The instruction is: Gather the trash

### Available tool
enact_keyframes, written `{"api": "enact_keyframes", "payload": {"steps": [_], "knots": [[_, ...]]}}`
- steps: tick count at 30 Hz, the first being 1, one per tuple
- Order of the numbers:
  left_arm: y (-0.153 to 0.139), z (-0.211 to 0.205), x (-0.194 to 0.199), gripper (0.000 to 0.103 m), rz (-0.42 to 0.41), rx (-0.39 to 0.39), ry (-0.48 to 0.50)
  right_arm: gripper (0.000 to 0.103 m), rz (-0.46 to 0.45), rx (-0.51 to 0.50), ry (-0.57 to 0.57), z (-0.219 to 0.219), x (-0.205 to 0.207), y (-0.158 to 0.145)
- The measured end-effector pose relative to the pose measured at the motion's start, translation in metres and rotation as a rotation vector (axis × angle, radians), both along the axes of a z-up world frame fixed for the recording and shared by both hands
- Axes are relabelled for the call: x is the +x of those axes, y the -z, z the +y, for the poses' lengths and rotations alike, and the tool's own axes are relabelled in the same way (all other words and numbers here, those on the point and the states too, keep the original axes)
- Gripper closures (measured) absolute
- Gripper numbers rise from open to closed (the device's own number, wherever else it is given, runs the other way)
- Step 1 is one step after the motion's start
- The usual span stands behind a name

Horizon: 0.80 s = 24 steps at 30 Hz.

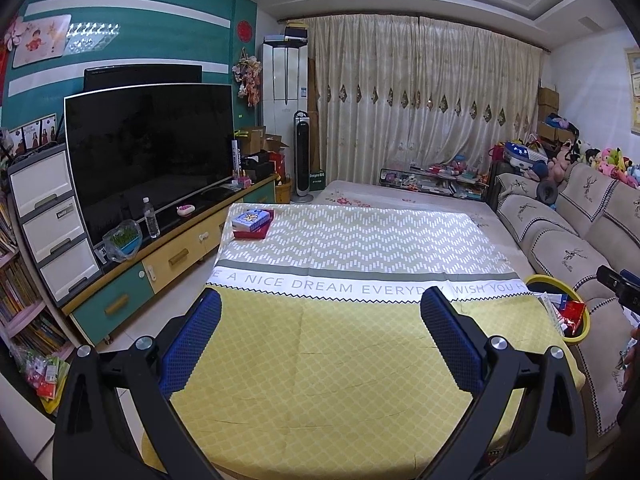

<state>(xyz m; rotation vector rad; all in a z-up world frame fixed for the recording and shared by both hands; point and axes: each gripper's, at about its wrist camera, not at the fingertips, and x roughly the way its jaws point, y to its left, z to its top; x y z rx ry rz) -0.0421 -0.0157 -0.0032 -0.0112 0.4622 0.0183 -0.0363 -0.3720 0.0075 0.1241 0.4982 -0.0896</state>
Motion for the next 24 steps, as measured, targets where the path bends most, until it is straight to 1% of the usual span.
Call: {"api": "enact_keyframes", "payload": {"steps": [9, 24], "knots": [[-0.0039, -0.0057, -0.0079, 0.005, -0.008, 0.006, 0.016, 0.007, -0.008, 0.002, 0.022, -0.0055, -0.0056, -0.0046], [0.0021, -0.0017, -0.0034, 0.005, 0.020, -0.018, 0.024, 0.007, 0.000, -0.001, 0.017, -0.0055, -0.0045, -0.0034]]}}
